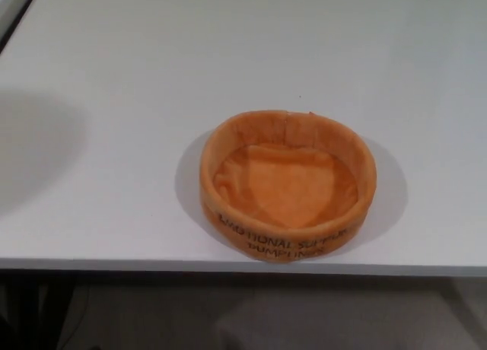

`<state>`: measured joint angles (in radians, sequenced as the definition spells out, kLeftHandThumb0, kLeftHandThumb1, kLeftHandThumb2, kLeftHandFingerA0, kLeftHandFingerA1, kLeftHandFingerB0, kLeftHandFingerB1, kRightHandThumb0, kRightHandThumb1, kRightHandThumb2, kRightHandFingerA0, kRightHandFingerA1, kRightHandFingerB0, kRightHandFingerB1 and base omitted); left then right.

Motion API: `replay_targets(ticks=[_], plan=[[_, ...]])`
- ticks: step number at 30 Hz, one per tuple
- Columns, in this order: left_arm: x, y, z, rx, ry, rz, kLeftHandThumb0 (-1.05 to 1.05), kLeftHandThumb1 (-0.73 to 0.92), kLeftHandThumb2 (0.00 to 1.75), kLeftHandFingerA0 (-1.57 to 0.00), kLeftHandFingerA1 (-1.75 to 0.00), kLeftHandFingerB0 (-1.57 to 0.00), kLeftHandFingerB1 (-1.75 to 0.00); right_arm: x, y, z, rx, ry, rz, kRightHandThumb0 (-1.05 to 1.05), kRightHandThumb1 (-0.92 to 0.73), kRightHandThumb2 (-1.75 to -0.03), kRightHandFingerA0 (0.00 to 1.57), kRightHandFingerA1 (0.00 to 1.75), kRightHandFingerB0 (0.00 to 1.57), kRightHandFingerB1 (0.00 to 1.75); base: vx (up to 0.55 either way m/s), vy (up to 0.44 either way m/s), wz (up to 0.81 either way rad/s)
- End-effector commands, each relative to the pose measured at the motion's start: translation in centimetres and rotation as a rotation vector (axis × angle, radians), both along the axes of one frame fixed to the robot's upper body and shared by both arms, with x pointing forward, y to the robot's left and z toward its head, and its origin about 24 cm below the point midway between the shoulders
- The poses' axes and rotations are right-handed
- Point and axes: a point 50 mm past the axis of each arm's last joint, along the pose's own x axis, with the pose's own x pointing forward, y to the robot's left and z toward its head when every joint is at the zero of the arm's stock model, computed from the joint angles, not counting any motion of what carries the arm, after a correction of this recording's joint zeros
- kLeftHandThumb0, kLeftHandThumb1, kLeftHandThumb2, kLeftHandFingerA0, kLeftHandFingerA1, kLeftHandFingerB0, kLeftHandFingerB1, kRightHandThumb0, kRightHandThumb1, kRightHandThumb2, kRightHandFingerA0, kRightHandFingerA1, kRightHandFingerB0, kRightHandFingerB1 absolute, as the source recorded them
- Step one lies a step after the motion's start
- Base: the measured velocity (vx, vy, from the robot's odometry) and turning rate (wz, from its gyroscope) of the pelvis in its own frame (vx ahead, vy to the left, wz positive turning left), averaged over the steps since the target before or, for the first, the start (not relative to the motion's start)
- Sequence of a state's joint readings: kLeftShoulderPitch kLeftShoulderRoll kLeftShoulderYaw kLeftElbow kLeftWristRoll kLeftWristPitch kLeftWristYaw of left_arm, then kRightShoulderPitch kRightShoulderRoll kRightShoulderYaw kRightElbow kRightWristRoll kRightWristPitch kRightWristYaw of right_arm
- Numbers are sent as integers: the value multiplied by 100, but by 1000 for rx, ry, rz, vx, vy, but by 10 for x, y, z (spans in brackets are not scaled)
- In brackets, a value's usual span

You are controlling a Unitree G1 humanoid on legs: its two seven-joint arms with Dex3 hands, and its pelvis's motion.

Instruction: A soft plate is kept in the center of the table close to the robot and the robot uses its left hand to pick up the plate, turns it upside down and places it back on the table

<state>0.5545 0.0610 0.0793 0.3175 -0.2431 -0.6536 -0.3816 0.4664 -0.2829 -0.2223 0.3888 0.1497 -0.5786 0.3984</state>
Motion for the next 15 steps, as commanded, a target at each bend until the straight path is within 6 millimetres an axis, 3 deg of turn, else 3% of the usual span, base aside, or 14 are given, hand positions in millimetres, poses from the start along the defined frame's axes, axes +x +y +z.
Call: replay_targets(ticks=[1, 4, 5, 7, 8, 10, 11, 12, 14, 15], plan=[[-2, 2, 6, -6, -70, -6, -101, 92, 71, -11, -34, -13, -24, -1, -4, 6, -10, -42, 16, -65, -88, -66, 46, 47, 27, 33, 0, 0, 0], [-4, 1, 10, 9, -94, -11, -99, 92, 70, -10, -34, -13, -24, -2, -3, 5, 1, -41, 15, -64, -88, -67, 45, 46, 27, 33, 0, 0, 0], [-4, 1, 12, 23, -111, -14, -102, 79, 119, 0, -40, -14, -27, -2, -3, 5, -1, -38, 15, -64, -88, -67, 45, 46, 27, 33, 0, 0, 0], [-4, 1, 14, 39, -130, -18, -102, 79, 119, 0, -40, -14, -27, -3, -3, 5, -1, -37, 15, -64, -88, -67, 45, 46, 27, 33, 0, 0, 0], [-4, 1, 16, 42, -140, -15, -98, 91, 70, -10, -33, -13, -24, -3, -3, 5, 4, -38, 14, -63, -88, -67, 45, 46, 27, 33, 0, 0, 0], [-5, 1, 16, 44, -145, -14, -98, 91, 70, -10, -33, -13, -24, -3, -3, 5, 7, -38, 14, -63, -88, -67, 45, 46, 27, 33, 0, 0, 0], [-2, 3, 27, 64, -189, 5, -101, 88, 72, -12, -34, -14, -27, -3, -3, 5, 11, -38, 12, -65, -87, -66, 46, 46, 28, 32, 0, 0, 0], [0, 3, 34, 78, -230, 11, -39, 37, 105, 0, -51, 0, -49, -3, -3, 5, 0, -37, 16, -63, -89, -67, 46, 46, 27, 33, 0, 0, 0], [2, 4, 41, 83, -266, 20, -39, 36, 104, 0, -50, 0, -49, -3, -3, 5, 3, -32, 11, -63, -88, -67, 46, 46, 27, 33, 0, 0, 0], [3, 4, 46, 94, -292, 25, -98, 92, 69, -16, -34, -17, -28, -3, -3, 5, -3, -37, 13, -64, -89, -67, 46, 46, 27, 33, 0, 0, 0]])
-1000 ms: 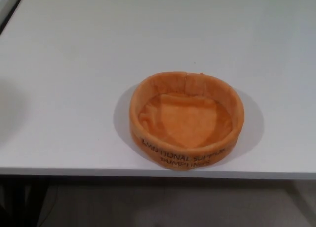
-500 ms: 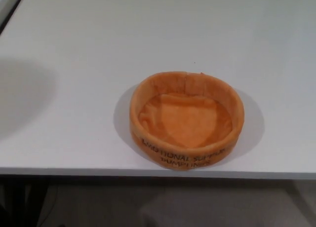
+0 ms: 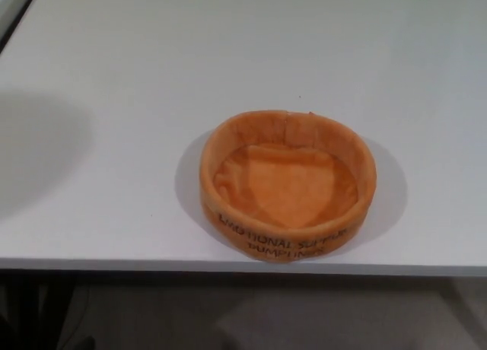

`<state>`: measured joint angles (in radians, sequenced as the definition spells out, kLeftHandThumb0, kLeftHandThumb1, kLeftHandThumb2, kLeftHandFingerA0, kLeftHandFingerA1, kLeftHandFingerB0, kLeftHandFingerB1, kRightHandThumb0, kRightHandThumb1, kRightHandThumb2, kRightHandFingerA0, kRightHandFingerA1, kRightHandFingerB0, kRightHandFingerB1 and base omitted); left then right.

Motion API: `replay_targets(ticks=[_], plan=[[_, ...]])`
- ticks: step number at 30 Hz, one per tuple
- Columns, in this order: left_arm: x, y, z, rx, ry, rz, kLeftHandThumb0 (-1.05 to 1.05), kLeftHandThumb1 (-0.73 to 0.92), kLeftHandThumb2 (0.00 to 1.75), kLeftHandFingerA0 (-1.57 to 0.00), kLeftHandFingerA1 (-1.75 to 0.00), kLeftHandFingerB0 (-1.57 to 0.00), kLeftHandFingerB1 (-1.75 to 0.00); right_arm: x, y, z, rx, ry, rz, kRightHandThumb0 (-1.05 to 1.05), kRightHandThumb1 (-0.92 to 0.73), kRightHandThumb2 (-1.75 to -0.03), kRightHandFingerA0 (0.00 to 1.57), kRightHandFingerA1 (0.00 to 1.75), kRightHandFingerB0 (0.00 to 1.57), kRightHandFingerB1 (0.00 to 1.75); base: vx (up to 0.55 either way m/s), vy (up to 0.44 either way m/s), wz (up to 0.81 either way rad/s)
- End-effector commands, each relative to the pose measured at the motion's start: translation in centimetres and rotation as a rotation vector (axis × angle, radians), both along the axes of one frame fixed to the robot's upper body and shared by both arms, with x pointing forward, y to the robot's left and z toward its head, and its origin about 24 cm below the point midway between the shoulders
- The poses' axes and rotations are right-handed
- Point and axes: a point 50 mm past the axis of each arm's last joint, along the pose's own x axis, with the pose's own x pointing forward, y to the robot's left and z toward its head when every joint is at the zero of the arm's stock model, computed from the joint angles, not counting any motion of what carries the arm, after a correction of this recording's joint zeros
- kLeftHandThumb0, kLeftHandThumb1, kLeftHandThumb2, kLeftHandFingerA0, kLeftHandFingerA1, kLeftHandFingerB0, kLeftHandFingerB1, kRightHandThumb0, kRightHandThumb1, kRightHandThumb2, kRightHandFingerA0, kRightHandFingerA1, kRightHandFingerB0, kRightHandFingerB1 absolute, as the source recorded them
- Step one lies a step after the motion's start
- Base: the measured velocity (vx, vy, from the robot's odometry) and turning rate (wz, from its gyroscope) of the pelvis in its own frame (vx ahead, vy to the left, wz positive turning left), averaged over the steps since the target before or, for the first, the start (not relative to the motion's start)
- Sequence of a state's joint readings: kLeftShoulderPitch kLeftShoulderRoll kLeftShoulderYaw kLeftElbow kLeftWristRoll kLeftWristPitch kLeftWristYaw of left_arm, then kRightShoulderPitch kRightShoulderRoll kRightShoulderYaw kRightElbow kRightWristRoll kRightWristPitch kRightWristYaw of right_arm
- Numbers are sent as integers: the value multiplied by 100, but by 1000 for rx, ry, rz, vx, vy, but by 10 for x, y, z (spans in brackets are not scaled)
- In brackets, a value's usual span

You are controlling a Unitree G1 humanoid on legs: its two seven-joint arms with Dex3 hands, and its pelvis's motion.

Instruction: A soft plate is kept in the center of the table close to the robot and the robot uses its left hand to pick up the plate, turns it upside down and places it back on the table

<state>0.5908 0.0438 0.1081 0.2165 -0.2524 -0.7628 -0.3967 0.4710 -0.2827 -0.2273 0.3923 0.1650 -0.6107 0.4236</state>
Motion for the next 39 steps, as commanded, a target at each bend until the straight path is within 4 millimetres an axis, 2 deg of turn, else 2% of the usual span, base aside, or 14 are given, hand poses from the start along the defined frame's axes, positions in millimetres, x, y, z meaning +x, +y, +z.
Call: replay_targets(ticks=[1, 10, 11, 15, 16, 19, 20, 21, 22, 24, 31, 36, 37, 39], plan=[[4, 4, 26, 63, -142, 29, -100, 92, 69, -17, -34, -17, -28, -1, -3, 2, -8, -14, -4, -65, -89, -67, 45, 46, 26, 33, 0, 0, 0], [28, 5, 81, 142, -366, -14, -99, 91, 69, -19, -34, -17, -27, 0, -2, 1, -8, -17, 5, -63, -89, -67, 45, 46, 27, 34, 0, 0, 0], [39, 4, 97, 163, -442, -36, -98, 91, 68, -21, -36, -20, -27, 0, -2, 1, -7, -17, 4, -64, -89, -67, 45, 47, 27, 34, 0, 0, 0], [52, 5, 116, 205, -503, -60, -98, 90, 68, -23, -35, -20, -27, 0, -2, 1, -3, -14, 4, -64, -89, -67, 45, 46, 27, 35, 0, 0, 0], [62, 6, 129, 254, -556, -74, -99, 91, 69, -25, -35, -21, -27, 0, -2, 1, 5, -14, 2, -63, -88, -67, 45, 46, 27, 33, 0, 0, 0], [77, 6, 143, 306, -607, -90, -101, 91, 69, -28, -35, -22, -28, 0, -2, 1, 5, -14, -1, -63, -88, -66, 46, 47, 27, 34, 0, 0, 0], [82, 5, 148, 326, -622, -98, -99, 70, 109, -22, -46, -17, -39, 0, -2, 1, 2, -15, 1, -64, -89, -67, 45, 47, 27, 34, 0, 0, 0], [85, 5, 150, 329, -623, -102, -99, 70, 109, -22, -46, -17, -39, 0, -3, 1, -1, -16, 5, -64, -89, -67, 45, 47, 27, 34, 0, 0, 0], [88, 4, 153, 334, -627, -106, -104, 89, 68, -28, -33, -22, -27, 0, -3, 1, -9, -18, 5, -64, -89, -67, 46, 46, 27, 34, 0, 0, 0], [99, 1, 164, 349, -659, -131, -101, 88, 68, -29, -34, -24, -28, 0, -3, 0, -2, -17, 10, -64, -88, -67, 45, 46, 27, 33, 0, 0, 0], [127, -12, 183, 439, -697, -164, -100, 86, 67, -30, -32, -26, -29, -1, -3, 0, 0, -11, 11, -65, -88, -66, 45, 46, 27, 34, 0, 0, 0], [137, -21, 195, 528, -728, -219, -98, 86, 67, -27, -35, -26, -29, -1, -1, -2, 9, -6, 20, -65, -88, -67, 45, 46, 26, 32, 0, 0, 0], [142, -27, 200, 587, -758, -251, -91, 66, 110, -19, -48, -16, -41, 0, -1, -1, 8, -10, 13, -65, -87, -66, 46, 46, 28, 32, 0, 0, 0], [145, -30, 203, 610, -765, -271, -91, 66, 109, -18, -48, -19, -42, 1, -2, 0, 14, -14, 12, -65, -87, -66, 46, 46, 28, 33, 0, 0, 0]])
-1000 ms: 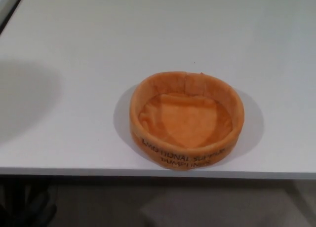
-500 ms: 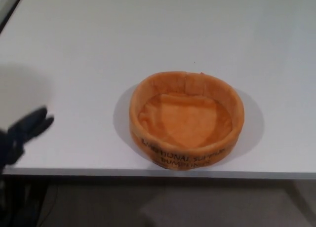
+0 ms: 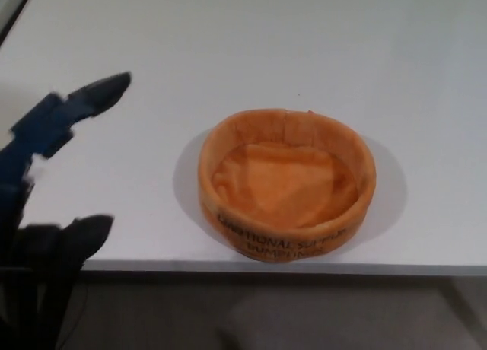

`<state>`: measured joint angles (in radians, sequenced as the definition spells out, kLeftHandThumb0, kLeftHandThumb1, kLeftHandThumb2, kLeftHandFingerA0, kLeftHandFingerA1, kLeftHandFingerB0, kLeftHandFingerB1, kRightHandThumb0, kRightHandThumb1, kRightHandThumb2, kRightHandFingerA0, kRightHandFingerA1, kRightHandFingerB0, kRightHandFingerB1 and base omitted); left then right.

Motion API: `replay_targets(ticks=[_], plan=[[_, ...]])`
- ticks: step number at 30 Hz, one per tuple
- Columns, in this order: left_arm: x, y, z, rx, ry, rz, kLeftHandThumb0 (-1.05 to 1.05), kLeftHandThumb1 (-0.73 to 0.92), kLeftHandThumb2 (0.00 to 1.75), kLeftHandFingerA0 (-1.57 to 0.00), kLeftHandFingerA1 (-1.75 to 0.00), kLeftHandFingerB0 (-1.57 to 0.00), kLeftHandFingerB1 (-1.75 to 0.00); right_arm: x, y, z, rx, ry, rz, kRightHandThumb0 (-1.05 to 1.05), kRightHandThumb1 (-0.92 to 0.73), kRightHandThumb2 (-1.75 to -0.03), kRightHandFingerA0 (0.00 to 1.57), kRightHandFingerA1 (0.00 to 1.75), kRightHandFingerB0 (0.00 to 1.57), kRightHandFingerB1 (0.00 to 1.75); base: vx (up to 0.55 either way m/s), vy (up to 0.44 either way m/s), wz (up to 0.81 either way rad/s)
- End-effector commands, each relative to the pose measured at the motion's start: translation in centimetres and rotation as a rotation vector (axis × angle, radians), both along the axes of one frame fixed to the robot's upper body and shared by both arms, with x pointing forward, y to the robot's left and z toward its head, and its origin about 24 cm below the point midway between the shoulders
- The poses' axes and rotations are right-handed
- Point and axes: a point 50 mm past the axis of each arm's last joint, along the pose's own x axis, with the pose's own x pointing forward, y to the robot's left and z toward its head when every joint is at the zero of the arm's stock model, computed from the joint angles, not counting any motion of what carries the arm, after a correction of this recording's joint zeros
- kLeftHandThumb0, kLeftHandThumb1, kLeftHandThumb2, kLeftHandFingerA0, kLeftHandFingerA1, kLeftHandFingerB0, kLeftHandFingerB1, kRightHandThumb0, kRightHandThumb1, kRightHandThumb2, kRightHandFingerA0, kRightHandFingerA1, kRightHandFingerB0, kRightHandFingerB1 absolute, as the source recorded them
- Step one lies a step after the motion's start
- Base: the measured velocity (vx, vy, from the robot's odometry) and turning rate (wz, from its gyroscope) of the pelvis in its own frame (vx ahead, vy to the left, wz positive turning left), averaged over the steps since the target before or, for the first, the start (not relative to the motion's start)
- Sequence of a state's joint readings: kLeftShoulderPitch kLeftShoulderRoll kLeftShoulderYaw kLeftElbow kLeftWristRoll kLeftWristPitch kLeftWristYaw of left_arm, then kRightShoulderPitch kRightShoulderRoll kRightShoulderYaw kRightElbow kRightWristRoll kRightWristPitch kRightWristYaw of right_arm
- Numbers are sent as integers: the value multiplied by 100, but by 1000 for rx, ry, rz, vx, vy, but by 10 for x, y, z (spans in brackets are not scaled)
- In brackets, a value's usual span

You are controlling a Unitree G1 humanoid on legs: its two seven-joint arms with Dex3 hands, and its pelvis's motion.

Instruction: A soft plate is kept in the center of the table close to the robot and the robot uses its left hand to pick up the plate, turns it upside down and places it back on the table

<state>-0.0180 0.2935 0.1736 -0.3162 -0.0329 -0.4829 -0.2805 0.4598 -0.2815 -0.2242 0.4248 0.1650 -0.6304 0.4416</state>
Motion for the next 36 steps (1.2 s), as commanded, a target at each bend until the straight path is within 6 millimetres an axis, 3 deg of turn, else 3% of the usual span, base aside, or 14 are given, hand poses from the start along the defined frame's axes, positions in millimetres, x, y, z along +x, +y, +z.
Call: replay_targets(ticks=[1, 14, 15, 16, 18, 19, 25, 29, 36], plan=[[14, -10, 7, 173, -1, 17, -94, 85, 65, -25, -37, -27, -29, 1, -3, 3, 7, -20, -2, -64, -87, -66, 46, 46, 28, 33, 0, 0, 0], [36, -29, 17, 433, -33, 10, -92, 84, 66, -29, -38, -27, -30, 0, 2, 1, 11, -11, 3, -65, -87, -66, 47, 45, 30, 34, 0, 0, 0], [42, -36, 18, 530, -64, 2, -91, 84, 66, -29, -38, -28, -31, -1, 0, 2, 1, -12, -1, -63, -89, -67, 46, 46, 30, 34, 0, 0, 0], [44, -38, 19, 554, -67, -1, -88, 65, 108, -24, -50, -19, -43, -1, 0, 2, -5, -12, -2, -63, -89, -67, 46, 46, 30, 34, 0, 0, 0], [47, -41, 19, 610, -64, 1, -90, 66, 109, -23, -49, -19, -42, -3, -1, 1, -13, -11, -2, -63, -89, -67, 46, 45, 30, 33, 0, 0, 0], [51, -42, 19, 650, -56, 5, -94, 83, 66, -29, -36, -29, -30, -4, 0, 0, -9, -12, -1, -65, -88, -67, 47, 45, 31, 33, 0, 0, 0], [70, -47, 23, 746, -48, 38, -92, 82, 66, -30, -36, -30, -30, 0, 2, -2, 12, -13, -8, -64, -88, -67, 46, 44, 31, 33, 0, 0, 0], [85, -50, 16, 800, -27, 63, -92, 78, 64, -30, -35, -30, -31, -1, 1, 0, 3, -18, -3, -65, -88, -67, 46, 45, 33, 33, 0, 0, 0], [93, -50, -2, 933, 32, 72, -90, 75, 64, -31, -32, -32, -30, -4, 4, -1, 22, -10, 6, -61, -89, -67, 45, 45, 34, 33, 0, 0, 0]])
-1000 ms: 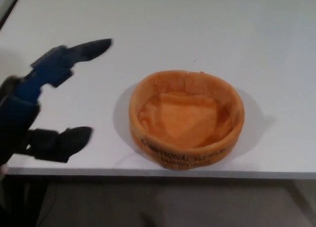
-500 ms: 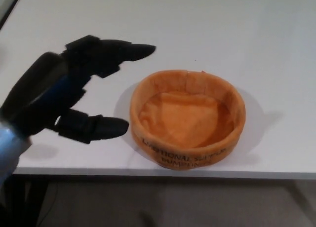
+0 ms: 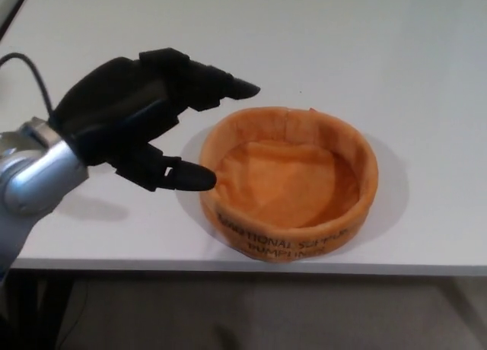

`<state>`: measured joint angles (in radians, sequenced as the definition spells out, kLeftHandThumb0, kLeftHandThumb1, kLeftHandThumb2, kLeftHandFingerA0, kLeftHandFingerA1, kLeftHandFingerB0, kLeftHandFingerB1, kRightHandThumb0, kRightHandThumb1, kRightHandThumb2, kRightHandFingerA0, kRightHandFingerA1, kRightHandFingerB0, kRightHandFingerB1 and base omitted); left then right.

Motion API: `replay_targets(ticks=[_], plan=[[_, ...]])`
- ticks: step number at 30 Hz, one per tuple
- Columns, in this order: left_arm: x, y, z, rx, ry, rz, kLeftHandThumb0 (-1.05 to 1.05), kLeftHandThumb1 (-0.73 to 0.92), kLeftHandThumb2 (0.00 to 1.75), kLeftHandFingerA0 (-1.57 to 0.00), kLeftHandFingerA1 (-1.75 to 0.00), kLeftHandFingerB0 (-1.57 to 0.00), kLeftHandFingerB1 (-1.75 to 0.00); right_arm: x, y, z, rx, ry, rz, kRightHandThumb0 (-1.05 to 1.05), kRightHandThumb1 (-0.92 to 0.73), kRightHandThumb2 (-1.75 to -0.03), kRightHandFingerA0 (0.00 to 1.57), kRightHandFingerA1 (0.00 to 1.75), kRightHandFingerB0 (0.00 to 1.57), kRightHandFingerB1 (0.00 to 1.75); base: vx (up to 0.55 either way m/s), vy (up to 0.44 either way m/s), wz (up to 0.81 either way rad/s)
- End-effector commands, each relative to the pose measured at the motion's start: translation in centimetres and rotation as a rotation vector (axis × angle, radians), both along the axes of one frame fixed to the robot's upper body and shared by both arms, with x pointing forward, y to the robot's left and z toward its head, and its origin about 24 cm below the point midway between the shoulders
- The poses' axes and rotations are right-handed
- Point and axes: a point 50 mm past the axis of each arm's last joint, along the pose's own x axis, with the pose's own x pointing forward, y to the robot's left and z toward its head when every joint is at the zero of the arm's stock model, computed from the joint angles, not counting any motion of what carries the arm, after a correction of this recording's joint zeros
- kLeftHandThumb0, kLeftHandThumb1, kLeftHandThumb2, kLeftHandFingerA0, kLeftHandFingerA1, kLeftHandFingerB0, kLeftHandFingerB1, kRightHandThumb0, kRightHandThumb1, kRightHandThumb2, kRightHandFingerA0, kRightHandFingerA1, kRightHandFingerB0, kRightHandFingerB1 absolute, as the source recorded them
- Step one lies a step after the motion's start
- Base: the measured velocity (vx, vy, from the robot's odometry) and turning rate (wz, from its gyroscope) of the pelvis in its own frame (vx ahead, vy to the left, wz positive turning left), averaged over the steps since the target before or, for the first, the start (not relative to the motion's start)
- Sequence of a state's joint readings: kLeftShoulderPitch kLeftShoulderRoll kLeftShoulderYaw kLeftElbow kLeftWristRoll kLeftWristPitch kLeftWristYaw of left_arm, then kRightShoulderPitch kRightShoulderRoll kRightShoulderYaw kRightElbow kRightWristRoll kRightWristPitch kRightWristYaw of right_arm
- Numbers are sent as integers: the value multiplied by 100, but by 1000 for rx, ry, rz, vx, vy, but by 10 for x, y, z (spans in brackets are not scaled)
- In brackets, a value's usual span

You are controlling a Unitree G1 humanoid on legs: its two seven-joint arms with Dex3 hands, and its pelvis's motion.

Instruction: A soft plate is kept in the center of the table close to the robot and the robot uses its left hand to pick up the plate, turns it upside down and places it back on the table

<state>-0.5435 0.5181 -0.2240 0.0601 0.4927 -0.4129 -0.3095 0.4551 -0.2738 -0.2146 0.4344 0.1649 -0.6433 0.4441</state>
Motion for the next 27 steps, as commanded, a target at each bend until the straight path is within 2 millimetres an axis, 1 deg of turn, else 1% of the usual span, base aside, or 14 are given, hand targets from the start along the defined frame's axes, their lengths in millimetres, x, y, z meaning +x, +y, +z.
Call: replay_targets(ticks=[1, 8, 9, 12, 15, 18, 19, 20, 21, 22, 24, 25, 26, 27], plan=[[5, 4, -13, 165, 10, 58, -90, 75, 64, -31, -33, -32, -31, -5, 1, 1, 13, -6, -4, -62, -89, -67, 45, 46, 33, 33, 0, 0, 0], [10, -2, -24, 269, -11, 52, -94, 72, 63, -32, -34, -35, -31, 0, -2, 2, -14, -23, 1, -63, -89, -67, 47, 45, 34, 33, 0, 0, 0], [11, -4, -27, 284, -13, 56, -93, 58, 103, -28, -43, -27, -42, -1, -1, 3, -14, -26, 1, -64, -89, -67, 48, 46, 35, 34, 0, 0, 0], [15, -7, -34, 303, -8, 70, -91, 55, 99, -27, -43, -25, -41, -1, -1, 3, -15, -27, 8, -64, -89, -67, 48, 46, 35, 33, 0, 0, 0], [21, -11, -41, 299, -1, 81, -97, 60, 104, -33, -45, -23, -39, 1, -1, 3, -9, -25, 10, -62, -89, -67, 48, 47, 35, 33, 0, 0, 0], [20, -15, -49, 308, 13, 79, -91, 56, 100, -27, -44, -22, -40, 0, -1, 3, -17, -22, 18, -62, -90, -67, 48, 46, 34, 32, 0, 0, 0], [19, -22, -55, 321, -1, 46, -99, 63, 74, -34, -37, -30, -34, 1, -1, 3, -9, -16, 19, -62, -89, -67, 47, 46, 34, 33, 0, 0, 0], [18, -26, -58, 338, -3, 29, -93, 74, 64, -34, -35, -32, -31, 1, -1, 4, -11, -19, 18, -61, -89, -67, 48, 46, 35, 33, 0, 0, 0], [17, -31, -61, 356, -4, 12, -93, 74, 64, -34, -35, -32, -31, 2, -1, 4, -14, -24, 17, -61, -89, -67, 48, 46, 35, 33, 0, 0, 0], [16, -33, -64, 369, -7, -1, -99, 65, 74, -33, -38, -30, -34, 2, -1, 4, -15, -24, 18, -62, -89, -67, 48, 46, 35, 33, 0, 0, 0], [16, -39, -70, 388, -14, -25, -97, 64, 74, -33, -40, -30, -34, 4, 0, 4, -15, -27, 20, -63, -89, -67, 48, 46, 35, 33, 0, 0, 0], [15, -43, -73, 404, -21, -39, -98, 66, 75, -34, -41, -31, -34, 5, 0, 4, -11, -26, 20, -65, -70, -105, 41, 58, 27, 49, 0, 0, 0], [15, -46, -75, 418, -28, -48, -98, 66, 75, -34, -41, -31, -34, 5, 0, 4, -3, -22, 19, -65, -70, -105, 41, 58, 27, 49, 0, 0, 0], [15, -48, -78, 420, -31, -53, -93, 78, 66, -35, -37, -33, -31, 5, 0, 4, -3, -25, 20, -65, -88, -67, 48, 48, 35, 34, 0, 0, 0]])
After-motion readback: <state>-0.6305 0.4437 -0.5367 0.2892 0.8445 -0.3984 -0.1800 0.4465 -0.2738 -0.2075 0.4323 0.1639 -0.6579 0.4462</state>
